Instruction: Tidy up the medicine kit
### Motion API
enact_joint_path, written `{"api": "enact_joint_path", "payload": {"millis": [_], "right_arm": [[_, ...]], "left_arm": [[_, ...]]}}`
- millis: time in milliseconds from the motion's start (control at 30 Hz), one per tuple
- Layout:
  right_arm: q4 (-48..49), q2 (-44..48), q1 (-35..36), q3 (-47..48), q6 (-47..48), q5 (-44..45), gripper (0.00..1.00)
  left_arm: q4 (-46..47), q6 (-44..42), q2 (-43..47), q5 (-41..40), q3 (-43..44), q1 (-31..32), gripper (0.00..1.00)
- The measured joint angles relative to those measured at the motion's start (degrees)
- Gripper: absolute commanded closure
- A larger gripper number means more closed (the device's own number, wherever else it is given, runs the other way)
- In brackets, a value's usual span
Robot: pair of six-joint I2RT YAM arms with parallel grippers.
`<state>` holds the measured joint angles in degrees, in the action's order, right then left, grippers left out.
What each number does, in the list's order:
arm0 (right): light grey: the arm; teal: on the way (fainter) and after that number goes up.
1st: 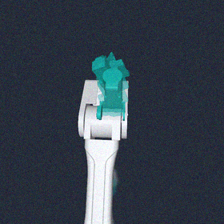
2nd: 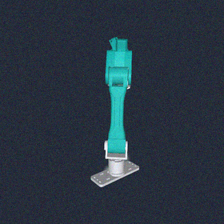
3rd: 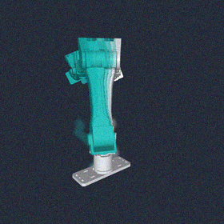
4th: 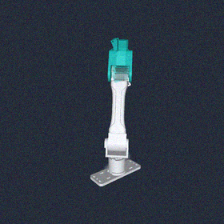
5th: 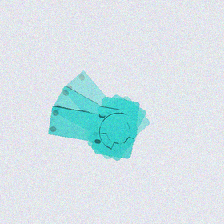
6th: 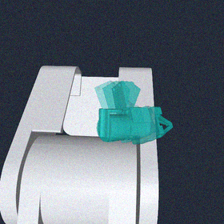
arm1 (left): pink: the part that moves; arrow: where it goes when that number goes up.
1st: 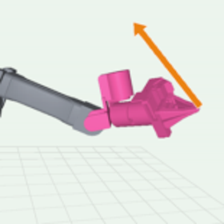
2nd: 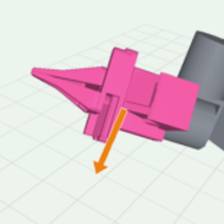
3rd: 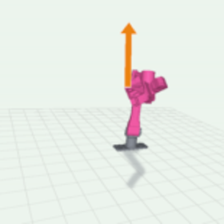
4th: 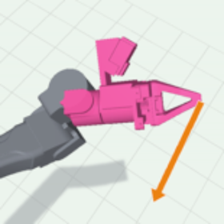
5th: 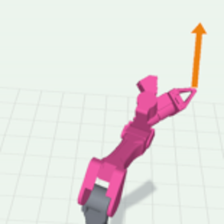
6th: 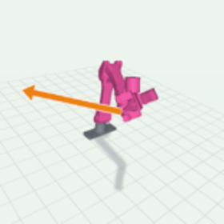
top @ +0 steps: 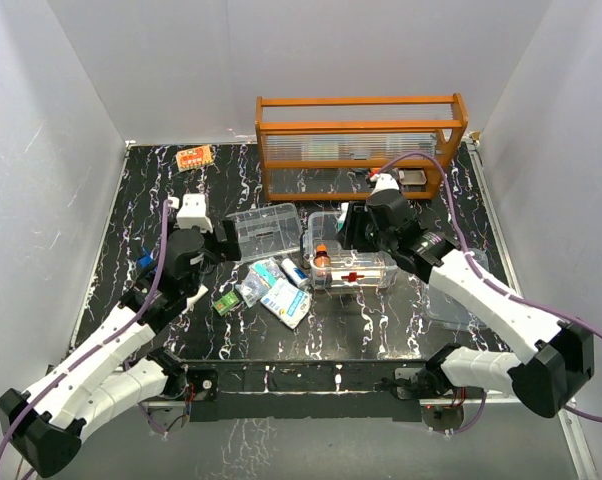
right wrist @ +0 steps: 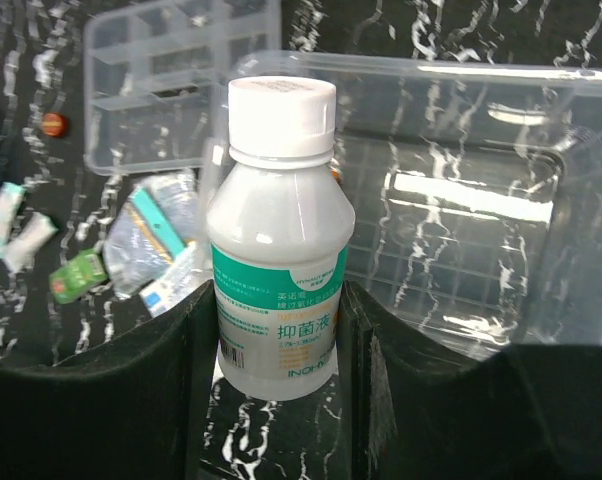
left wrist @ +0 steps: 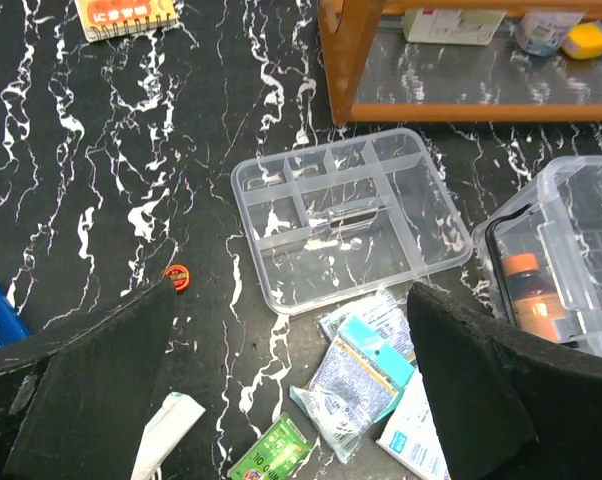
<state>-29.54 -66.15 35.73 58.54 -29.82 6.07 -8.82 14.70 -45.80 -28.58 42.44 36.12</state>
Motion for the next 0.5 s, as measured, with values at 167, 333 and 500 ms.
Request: {"api": "enact_joint_path", "payload": {"millis": [167, 333, 500], "right_arm": [[-3.54, -4.63, -1.81, 0.68, 1.77, -0.09, 0.72], [-4.85, -8.96, -3.19, 1.05, 2.97, -2.49, 0.72], [-4.98, -13.57, -3.61, 1.81, 3.37, -4.63, 0.72]], "left_arm": [[1.18, 0.09, 0.11, 0.28, -2.12, 0.0, 0.01], [2.54, 0.11, 0.04, 0.68, -2.1, 0.0, 0.01], [2.67, 0.11, -0.28, 1.44, -2.1, 0.0, 0.01]]}}
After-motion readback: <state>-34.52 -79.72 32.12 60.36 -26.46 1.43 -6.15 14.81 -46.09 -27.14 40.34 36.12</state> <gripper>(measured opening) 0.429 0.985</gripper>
